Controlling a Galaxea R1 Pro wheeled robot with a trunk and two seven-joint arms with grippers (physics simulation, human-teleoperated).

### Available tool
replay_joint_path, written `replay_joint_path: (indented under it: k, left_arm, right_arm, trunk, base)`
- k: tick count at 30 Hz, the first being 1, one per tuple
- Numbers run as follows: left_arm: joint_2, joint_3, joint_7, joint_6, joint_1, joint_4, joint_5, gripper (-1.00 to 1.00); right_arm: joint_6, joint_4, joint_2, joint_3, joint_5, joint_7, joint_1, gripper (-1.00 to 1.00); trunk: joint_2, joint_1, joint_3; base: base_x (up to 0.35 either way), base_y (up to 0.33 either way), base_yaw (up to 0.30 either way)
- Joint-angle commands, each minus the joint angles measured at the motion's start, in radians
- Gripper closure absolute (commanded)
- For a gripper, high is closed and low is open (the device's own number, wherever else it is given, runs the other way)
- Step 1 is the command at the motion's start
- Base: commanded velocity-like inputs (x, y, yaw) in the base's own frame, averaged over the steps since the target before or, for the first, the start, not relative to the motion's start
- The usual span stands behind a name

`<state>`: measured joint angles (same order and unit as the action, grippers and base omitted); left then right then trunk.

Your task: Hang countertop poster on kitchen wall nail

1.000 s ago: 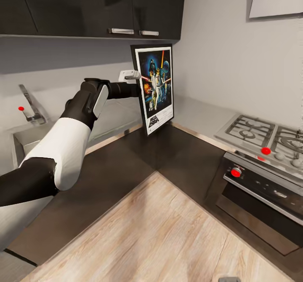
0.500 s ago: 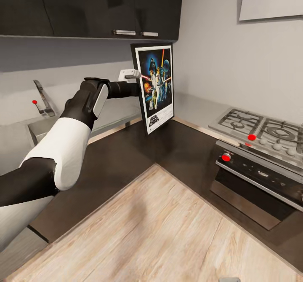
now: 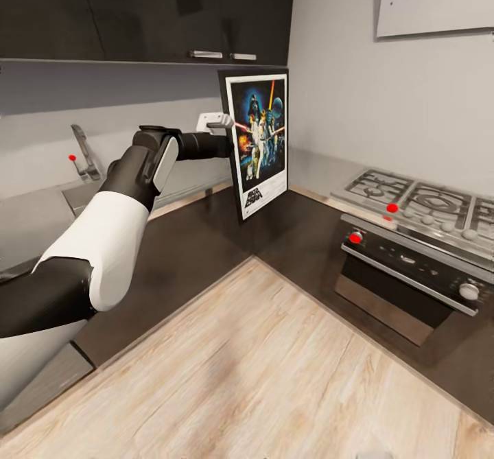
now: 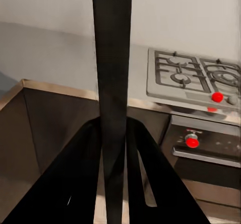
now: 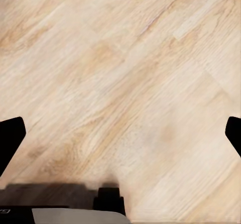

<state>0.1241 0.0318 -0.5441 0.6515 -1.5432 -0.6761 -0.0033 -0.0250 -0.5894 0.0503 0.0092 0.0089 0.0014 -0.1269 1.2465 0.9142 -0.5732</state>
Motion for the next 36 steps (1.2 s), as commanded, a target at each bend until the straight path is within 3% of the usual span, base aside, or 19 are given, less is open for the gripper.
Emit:
replay_joint_path:
  k: [1,4,5,10,17,24,27,29,31,33,36]
  left_arm:
    - [0.0,0.0,-0.001,0.005,0.0,-0.001,-0.001,1.0]
    - [0.0,0.0,-0.002,0.006,0.006,-0.001,-0.002,1.0]
    - [0.0,-0.001,-0.001,0.005,0.043,0.0,-0.002,1.0]
    - [0.006,0.0,0.0,0.004,0.118,-0.001,-0.003,1.0]
    - [0.013,-0.001,0.007,0.0,0.22,-0.002,-0.003,1.0]
    - [0.048,0.0,0.011,0.0,0.3,-0.002,-0.002,1.0]
    - [0.05,0.0,0.012,0.001,0.322,-0.002,-0.001,1.0]
    - [0.05,0.0,0.013,0.002,0.334,-0.002,0.0,1.0]
    - [0.05,0.0,0.013,0.003,0.36,-0.003,0.0,1.0]
    - [0.05,0.0,0.013,0.004,0.368,-0.003,-0.001,1.0]
    - [0.05,0.0,0.013,0.005,0.378,-0.003,-0.001,1.0]
  right_arm:
    - [-0.003,0.001,0.0,0.001,0.001,0.0,0.0,-1.0]
    - [-0.004,0.001,0.0,0.001,0.001,0.0,0.0,-1.0]
    - [-0.038,0.007,0.0,0.001,0.001,0.0,0.0,-1.0]
    - [-0.1,0.045,-0.001,0.003,0.002,0.0,0.001,-1.0]
    - [-0.134,0.059,-0.004,0.004,0.002,-0.007,0.001,-1.0]
    - [-0.163,0.048,-0.055,0.017,0.012,-0.18,0.0,-1.0]
    - [-0.164,0.018,-0.077,0.079,0.035,-0.263,-0.001,-1.0]
    - [-0.163,-0.013,-0.086,0.14,0.045,-0.341,-0.002,-1.0]
    - [-0.159,-0.061,-0.105,0.242,0.052,-0.466,-0.002,-1.0]
    - [-0.151,-0.089,-0.118,0.287,0.054,-0.512,-0.002,-1.0]
    - [-0.127,-0.113,-0.129,0.313,0.055,-0.536,-0.004,-1.0]
  trunk:
    - [0.001,0.0,-0.001]
    - [0.001,0.0,-0.001]
    - [0.001,0.0,-0.001]
    - [0.001,0.0,-0.001]
    - [0.001,0.0,-0.001]
    - [0.001,0.0,-0.001]
    - [0.001,0.0,-0.001]
    - [0.001,0.0,-0.001]
    - [0.001,0.0,-0.001]
    - [0.001,0.0,-0.001]
    - [0.001,0.0,-0.001]
  base:
    - [-0.129,-0.031,0.0]
    - [-0.064,-0.015,0.0]
    - [-0.017,-0.004,0.0]
    - [-0.008,-0.002,0.0]
    - [-0.001,0.0,0.0]
    - [0.0,0.0,0.0]
    - [0.0,0.0,0.0]
    - [0.0,0.0,0.0]
    - [0.0,0.0,0.0]
    - [0.0,0.0,0.0]
    - [0.0,0.0,0.0]
